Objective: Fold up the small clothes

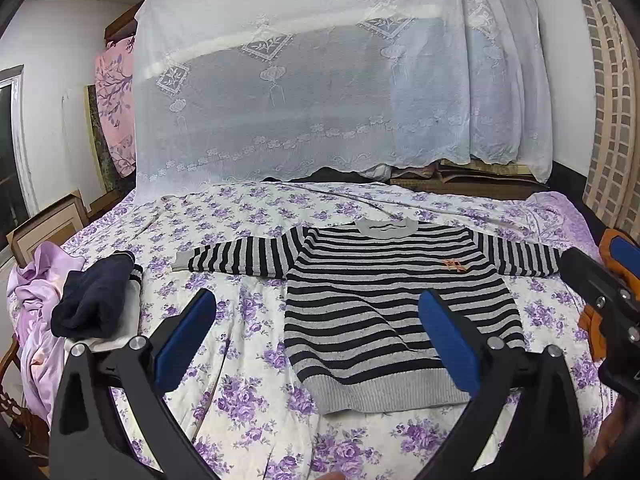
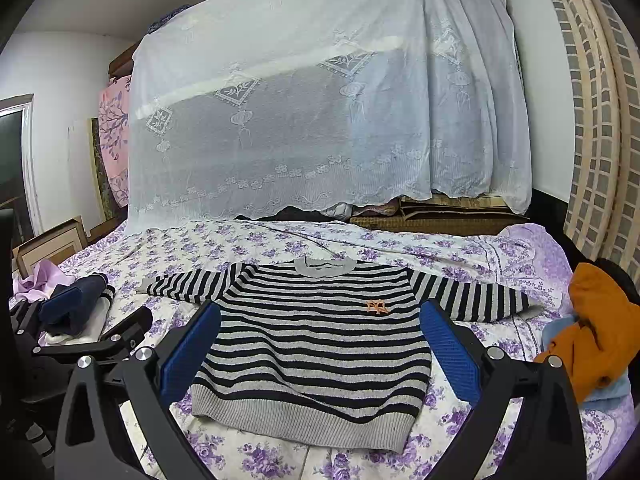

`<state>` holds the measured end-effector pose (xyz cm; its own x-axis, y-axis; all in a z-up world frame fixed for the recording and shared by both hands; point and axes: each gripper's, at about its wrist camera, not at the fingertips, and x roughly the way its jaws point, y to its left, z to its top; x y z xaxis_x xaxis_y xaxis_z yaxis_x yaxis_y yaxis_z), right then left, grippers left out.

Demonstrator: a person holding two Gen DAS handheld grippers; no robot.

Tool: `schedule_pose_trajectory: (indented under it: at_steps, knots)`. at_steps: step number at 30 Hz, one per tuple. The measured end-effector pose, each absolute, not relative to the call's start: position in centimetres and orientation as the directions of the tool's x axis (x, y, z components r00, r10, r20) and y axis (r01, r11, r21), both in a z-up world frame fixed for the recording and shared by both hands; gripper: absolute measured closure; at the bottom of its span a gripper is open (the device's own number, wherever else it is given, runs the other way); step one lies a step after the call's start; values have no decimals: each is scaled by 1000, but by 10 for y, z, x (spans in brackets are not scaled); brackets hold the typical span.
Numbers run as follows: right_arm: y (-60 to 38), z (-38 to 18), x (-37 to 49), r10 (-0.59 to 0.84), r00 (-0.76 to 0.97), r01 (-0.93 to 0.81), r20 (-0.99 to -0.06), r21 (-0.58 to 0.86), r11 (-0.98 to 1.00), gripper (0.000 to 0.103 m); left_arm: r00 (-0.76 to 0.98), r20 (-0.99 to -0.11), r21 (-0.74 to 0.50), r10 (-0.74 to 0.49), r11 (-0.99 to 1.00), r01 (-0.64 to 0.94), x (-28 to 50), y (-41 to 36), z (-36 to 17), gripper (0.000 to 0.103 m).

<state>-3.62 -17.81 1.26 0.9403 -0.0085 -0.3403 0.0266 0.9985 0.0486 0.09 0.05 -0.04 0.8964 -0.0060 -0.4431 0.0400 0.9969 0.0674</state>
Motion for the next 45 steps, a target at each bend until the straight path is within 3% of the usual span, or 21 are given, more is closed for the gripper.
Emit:
schedule_pose_trajectory:
  at_steps: [45]
  knots:
    - [-179, 18, -40, -4, 944, 24, -331, 53, 998, 3, 896, -444, 71, -4, 997, 40, 1, 10, -11, 4]
